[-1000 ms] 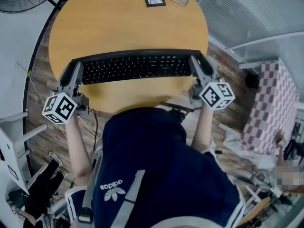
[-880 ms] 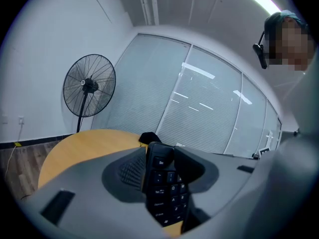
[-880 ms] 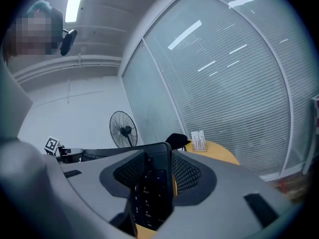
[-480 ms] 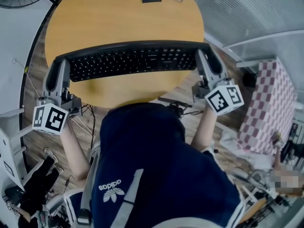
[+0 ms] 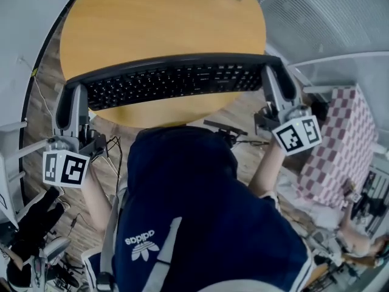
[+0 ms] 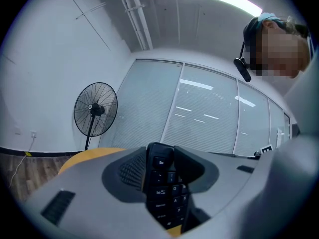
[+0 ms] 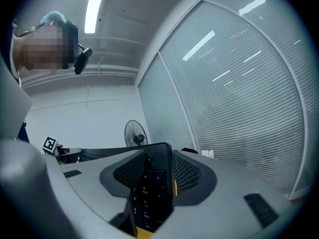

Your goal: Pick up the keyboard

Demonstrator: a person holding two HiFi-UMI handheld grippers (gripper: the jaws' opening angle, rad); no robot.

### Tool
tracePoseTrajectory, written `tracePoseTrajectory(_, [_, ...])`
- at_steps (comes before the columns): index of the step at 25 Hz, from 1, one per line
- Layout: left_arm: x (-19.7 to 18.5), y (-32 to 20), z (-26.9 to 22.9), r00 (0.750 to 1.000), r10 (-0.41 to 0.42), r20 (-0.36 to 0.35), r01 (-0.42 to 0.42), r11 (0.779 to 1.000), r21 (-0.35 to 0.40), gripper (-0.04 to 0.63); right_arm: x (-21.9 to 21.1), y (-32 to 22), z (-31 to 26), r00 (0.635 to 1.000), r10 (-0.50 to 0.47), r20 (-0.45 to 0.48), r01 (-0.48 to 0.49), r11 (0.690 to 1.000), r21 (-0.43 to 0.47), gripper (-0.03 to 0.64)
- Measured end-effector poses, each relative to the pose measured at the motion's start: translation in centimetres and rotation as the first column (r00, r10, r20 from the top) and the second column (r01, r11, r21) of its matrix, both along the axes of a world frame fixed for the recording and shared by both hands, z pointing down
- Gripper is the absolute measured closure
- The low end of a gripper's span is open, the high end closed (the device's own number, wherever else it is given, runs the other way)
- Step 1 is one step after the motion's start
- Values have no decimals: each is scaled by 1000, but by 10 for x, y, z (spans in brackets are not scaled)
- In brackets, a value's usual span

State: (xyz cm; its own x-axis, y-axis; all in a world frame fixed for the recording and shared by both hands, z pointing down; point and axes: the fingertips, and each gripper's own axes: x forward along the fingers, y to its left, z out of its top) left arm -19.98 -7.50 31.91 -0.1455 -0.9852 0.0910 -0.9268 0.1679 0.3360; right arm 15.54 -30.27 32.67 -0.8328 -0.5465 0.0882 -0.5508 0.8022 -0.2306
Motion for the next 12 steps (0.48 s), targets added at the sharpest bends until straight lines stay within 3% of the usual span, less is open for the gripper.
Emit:
tracePoseTrajectory(4, [11,42,-1,999,-41,16,41,999,18,426,2,26,1,999,-42,13,41,999,14,462])
tracePoseTrajectory(12, [16,52,-13,995,-94,44,93,995,20,426,-1,24,-5,997,-75,18,74,997,13,461])
